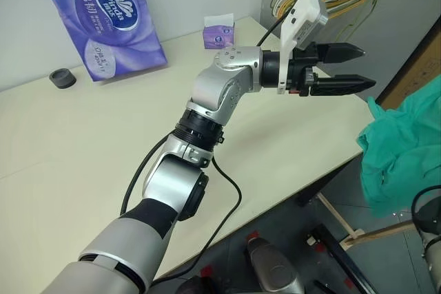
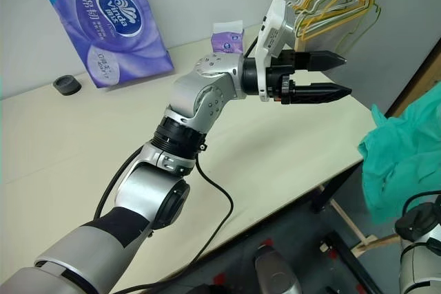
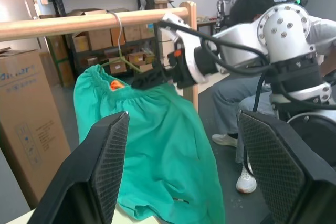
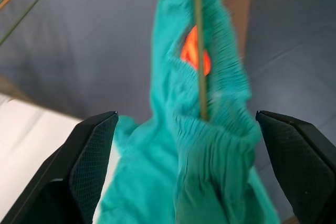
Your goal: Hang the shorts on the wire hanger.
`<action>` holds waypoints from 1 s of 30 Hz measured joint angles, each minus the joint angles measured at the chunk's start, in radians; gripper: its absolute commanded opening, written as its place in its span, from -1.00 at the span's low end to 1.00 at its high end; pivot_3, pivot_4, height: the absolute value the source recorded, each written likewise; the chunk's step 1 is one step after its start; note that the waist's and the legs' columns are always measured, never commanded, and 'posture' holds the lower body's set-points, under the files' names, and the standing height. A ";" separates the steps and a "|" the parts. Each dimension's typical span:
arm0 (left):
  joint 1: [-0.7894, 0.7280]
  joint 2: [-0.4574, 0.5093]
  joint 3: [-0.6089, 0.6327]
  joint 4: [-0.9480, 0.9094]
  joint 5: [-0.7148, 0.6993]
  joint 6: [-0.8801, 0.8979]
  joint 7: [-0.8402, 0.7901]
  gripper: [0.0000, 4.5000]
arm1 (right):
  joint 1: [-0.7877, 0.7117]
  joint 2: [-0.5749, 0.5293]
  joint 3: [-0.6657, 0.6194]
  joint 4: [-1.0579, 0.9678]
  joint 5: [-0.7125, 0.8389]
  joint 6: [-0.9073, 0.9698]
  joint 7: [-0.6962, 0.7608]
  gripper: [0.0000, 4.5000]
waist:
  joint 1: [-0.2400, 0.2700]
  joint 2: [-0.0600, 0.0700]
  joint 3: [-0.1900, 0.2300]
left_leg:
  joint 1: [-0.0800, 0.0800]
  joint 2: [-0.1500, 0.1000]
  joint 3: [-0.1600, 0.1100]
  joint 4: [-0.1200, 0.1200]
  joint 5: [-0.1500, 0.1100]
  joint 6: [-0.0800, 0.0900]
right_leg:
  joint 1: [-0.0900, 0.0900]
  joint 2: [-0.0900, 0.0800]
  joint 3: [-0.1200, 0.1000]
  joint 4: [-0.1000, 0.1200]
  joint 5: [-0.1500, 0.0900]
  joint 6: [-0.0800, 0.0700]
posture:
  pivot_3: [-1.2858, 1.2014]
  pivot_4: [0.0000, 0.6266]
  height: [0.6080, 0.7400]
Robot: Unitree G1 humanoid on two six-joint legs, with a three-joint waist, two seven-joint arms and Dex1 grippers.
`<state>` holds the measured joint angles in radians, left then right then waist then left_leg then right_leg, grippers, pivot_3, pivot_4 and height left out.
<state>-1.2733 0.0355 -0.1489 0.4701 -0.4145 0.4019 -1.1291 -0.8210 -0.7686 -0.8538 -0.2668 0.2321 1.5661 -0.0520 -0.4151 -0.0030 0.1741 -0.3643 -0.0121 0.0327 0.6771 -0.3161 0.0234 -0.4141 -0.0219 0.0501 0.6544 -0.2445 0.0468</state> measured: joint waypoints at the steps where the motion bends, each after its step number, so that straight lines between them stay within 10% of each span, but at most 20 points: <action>1: 0.000 0.000 0.000 0.000 0.001 0.000 0.000 0.57 | 0.021 -0.015 0.028 -0.009 -0.017 -0.038 -0.002 0.99 | 0.000 0.000 0.000 | 0.000 0.000 0.000 0.000 0.000 0.000 | 0.000 0.000 0.000 0.000 0.000 0.000 | -0.32 -0.52 1.00; 15: 0.021 0.007 0.005 -0.002 0.028 -0.019 0.058 0.57 | 0.188 -0.038 0.314 -0.159 -0.102 -0.729 0.109 0.99 | 0.000 0.000 0.000 | 0.001 0.000 0.001 0.000 0.000 0.000 | 0.000 0.000 0.001 0.000 0.000 0.002 | -0.27 -0.57 1.00; 21: 0.107 0.076 0.026 -0.096 0.100 -0.034 0.214 0.57 | 0.333 0.119 0.508 -0.242 -0.061 -0.933 0.226 0.99 | 0.009 -0.001 -0.001 | 0.001 0.002 0.000 0.001 0.001 -0.001 | 0.000 0.001 0.001 0.002 0.001 0.002 | -0.18 -0.61 1.00; 30: 0.438 0.220 0.196 -0.394 0.245 0.045 0.652 0.57 | 0.428 0.293 0.766 -0.155 -0.006 -1.149 0.434 0.99 | 0.146 -0.003 -0.003 | 0.000 0.004 -0.004 0.003 0.003 -0.006 | -0.007 -0.002 -0.003 0.010 0.008 -0.009 | -0.06 -0.65 1.00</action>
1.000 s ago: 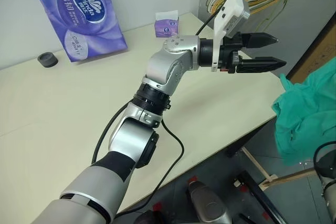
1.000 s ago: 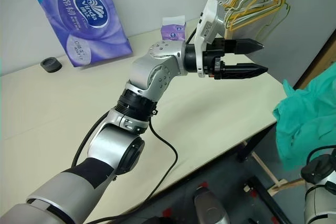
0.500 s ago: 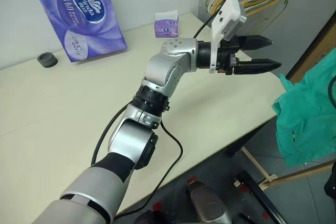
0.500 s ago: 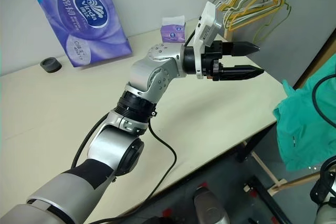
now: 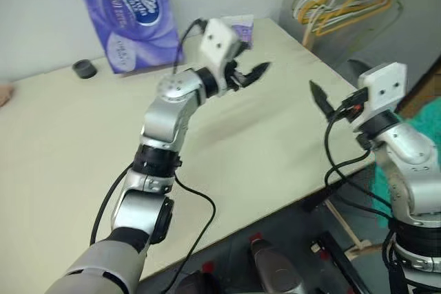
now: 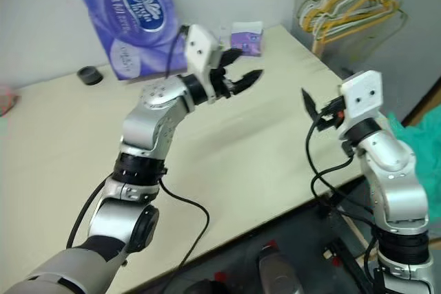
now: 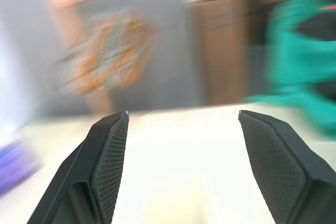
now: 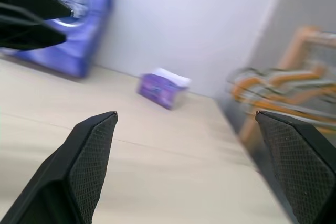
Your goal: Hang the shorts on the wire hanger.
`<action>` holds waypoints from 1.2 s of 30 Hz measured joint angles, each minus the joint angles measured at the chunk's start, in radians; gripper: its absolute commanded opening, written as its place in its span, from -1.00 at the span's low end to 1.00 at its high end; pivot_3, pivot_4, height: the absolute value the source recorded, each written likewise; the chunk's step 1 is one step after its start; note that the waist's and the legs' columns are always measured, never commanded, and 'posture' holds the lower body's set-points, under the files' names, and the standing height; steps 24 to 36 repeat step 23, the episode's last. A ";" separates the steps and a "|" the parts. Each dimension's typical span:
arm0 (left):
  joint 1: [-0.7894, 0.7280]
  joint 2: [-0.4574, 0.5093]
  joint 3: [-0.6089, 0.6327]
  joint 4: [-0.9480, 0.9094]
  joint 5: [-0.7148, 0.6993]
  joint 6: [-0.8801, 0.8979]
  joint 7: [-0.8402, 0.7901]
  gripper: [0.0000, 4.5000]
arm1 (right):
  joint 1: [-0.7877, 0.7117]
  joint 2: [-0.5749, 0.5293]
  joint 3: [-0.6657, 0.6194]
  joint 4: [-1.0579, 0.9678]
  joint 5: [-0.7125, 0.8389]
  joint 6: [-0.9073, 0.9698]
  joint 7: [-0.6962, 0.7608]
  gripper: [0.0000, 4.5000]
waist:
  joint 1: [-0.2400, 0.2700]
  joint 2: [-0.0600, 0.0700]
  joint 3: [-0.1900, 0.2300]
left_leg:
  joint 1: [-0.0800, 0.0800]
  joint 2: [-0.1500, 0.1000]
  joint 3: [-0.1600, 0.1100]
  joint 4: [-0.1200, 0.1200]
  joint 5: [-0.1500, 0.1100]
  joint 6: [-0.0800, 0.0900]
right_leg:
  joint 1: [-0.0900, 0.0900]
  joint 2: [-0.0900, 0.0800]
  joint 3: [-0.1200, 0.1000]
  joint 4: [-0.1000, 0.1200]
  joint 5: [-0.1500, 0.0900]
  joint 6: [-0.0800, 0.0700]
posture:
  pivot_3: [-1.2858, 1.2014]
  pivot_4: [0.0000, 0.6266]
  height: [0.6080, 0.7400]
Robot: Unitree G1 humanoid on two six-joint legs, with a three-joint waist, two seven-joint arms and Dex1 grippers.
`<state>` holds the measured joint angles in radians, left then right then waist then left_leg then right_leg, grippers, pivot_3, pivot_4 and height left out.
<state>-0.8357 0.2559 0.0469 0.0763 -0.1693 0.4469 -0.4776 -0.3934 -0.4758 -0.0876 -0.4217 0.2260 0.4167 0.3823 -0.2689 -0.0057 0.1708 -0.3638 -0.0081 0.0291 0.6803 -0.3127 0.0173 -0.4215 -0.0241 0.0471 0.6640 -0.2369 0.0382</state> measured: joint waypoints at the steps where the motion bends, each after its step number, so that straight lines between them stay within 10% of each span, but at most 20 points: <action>1: 0.040 0.010 0.027 -0.040 0.012 0.026 0.045 0.57 | 0.000 0.016 0.017 0.021 0.000 -0.018 0.015 0.99 | 0.014 -0.001 0.000 | 0.000 0.001 0.000 0.000 0.000 0.000 | 0.000 0.000 0.000 0.000 0.000 -0.001 | -0.04 -0.66 1.00; 15: 0.529 -0.005 0.168 -0.341 0.165 0.203 0.423 0.57 | -0.015 0.258 0.165 0.429 -0.062 -0.238 0.031 0.99 | 0.277 -0.020 -0.012 | -0.002 -0.001 -0.003 0.001 0.003 -0.005 | 0.000 -0.005 -0.008 -0.003 0.005 -0.008 | 0.10 -0.57 1.00; 36: 0.497 0.022 0.167 -0.277 0.142 0.157 0.395 0.57 | -0.023 0.264 0.160 0.509 -0.067 -0.255 0.040 0.99 | 0.290 -0.020 -0.011 | -0.001 0.001 -0.005 0.001 0.003 -0.005 | 0.000 -0.003 -0.010 -0.002 0.006 -0.011 | 0.12 -0.52 1.00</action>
